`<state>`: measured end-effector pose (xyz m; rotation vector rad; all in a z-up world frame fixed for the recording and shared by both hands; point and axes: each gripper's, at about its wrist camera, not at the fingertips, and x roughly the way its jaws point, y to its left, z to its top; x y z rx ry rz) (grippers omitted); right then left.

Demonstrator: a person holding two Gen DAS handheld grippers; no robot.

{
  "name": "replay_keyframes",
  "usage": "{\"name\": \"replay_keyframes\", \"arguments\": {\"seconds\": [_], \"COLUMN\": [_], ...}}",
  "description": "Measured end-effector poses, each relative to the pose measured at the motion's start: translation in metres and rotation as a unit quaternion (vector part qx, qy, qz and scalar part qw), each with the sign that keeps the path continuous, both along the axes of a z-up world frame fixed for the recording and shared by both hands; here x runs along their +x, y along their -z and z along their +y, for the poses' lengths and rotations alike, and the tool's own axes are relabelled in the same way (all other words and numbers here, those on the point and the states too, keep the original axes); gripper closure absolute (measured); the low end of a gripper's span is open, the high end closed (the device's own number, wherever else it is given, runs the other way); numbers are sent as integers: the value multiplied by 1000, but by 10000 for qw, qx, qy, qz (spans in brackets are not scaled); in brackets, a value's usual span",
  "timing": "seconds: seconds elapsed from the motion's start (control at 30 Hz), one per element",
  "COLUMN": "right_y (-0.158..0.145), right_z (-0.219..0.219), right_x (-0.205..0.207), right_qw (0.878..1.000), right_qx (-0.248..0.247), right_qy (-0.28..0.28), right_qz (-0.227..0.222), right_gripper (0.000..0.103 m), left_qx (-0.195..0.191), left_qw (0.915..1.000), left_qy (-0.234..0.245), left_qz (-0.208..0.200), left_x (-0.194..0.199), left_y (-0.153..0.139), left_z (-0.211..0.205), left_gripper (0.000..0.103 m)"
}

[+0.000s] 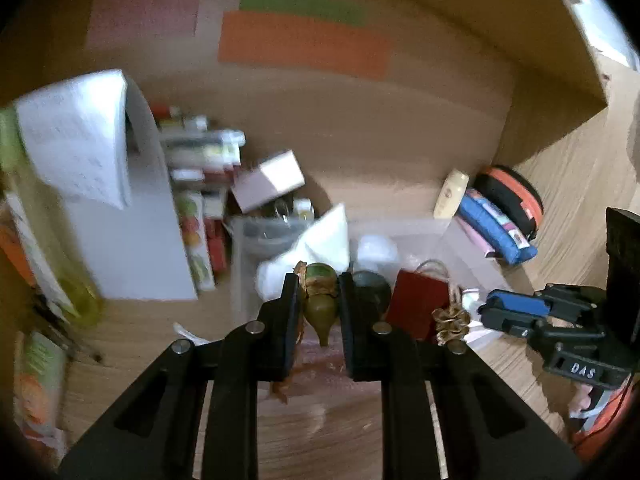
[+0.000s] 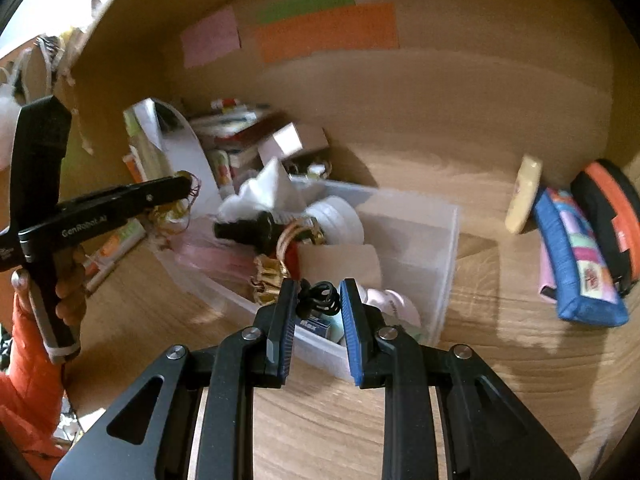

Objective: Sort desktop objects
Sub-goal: 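Carry the gourd ornament and black clip over the clear box with both tools, then release the gourd ornament and clip into the clear box by opening both tools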

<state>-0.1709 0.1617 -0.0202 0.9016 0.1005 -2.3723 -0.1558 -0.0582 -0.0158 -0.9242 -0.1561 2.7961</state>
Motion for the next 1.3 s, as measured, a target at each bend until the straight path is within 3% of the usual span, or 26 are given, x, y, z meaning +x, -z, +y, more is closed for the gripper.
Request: {"name": "replay_keyframes", "arguments": {"seconds": [0.33,0.47,1.0,1.03,1.07,1.1,1.17,1.3], "right_y": [9,10,6,4,1,-1,-9,-22], "right_z": [-17,-18,-17,-16,-15,-14,-12,-7], "right_x": [-4,-4,-1,1,4,7,19,34], "right_qw": [9997,9997,9997,9998,9997,9997,9991,9974], "right_qx": [171,202,207,189,190,196,229,198], "right_qy": [-163,-152,-106,-110,-118,-118,-24,106], "right_qz": [14,66,1,-23,-17,27,343,689], "right_gripper": [83,83,82,78,67,61,49,45], "left_qx": [-95,-67,-98,-95,-86,-84,-126,-223], "left_qw": [9999,10000,9999,9999,10000,10000,9997,9980], "left_qy": [105,38,-16,-7,7,9,-34,-172], "left_qz": [-27,-32,-48,-49,-25,34,201,568], "left_x": [-4,-4,-2,0,2,6,15,35], "left_y": [16,17,13,12,9,6,-2,-17], "left_z": [2,0,2,3,4,5,9,16], "left_gripper": [82,75,73,73,71,69,46,27]}}
